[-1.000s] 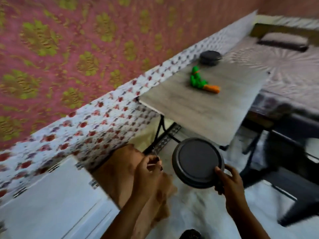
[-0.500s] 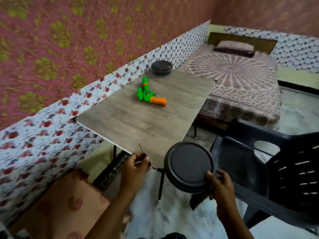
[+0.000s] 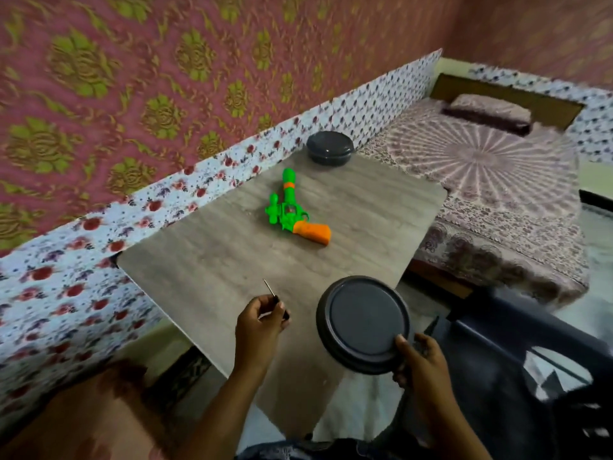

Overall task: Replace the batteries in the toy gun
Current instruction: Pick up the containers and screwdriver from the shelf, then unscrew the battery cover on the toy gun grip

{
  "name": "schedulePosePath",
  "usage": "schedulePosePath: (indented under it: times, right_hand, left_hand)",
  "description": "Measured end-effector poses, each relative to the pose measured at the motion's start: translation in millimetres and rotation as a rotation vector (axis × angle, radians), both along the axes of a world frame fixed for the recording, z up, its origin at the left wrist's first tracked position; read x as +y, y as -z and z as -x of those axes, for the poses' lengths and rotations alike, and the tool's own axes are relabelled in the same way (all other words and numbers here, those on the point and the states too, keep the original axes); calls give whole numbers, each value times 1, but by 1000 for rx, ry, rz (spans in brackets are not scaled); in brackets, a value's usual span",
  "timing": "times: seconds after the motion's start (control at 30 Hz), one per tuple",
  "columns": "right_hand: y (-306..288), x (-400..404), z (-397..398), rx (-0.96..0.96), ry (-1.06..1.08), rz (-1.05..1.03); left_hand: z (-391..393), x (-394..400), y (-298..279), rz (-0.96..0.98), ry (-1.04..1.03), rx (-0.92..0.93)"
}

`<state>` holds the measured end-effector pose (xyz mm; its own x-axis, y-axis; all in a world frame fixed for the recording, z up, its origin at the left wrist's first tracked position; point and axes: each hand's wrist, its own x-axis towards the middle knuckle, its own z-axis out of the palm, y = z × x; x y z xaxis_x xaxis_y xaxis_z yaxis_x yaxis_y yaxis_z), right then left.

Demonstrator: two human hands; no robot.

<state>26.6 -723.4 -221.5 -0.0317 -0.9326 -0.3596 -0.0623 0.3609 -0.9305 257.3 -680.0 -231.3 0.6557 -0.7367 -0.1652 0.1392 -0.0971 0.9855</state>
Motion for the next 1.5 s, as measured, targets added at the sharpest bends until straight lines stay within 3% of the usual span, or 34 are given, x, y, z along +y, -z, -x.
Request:
schedulePosePath:
  times: [0.53, 0.7, 0.9, 1.13, 1.27, 1.5]
  right_hand:
    - [-24, -186, -86, 60, -370, 36]
    - [-12, -265, -93, 33, -468, 10]
    - [15, -404, -73, 14, -588, -15]
    - [22, -539, -34, 14, -611, -88]
    - [31, -589, -29, 9, -553, -124]
    - [49, -634, -29, -37, -509, -188]
  left_hand:
    - [-46, -107, 15, -61, -262, 94]
    - [-32, -173, 24, -54, -359, 72]
    - [8, -298, 36, -51, -465, 203]
    - [66, -421, 23, -116, -422, 248]
    - [80, -446, 27, -197, -393, 184]
    - [92, -456, 42, -239, -469, 236]
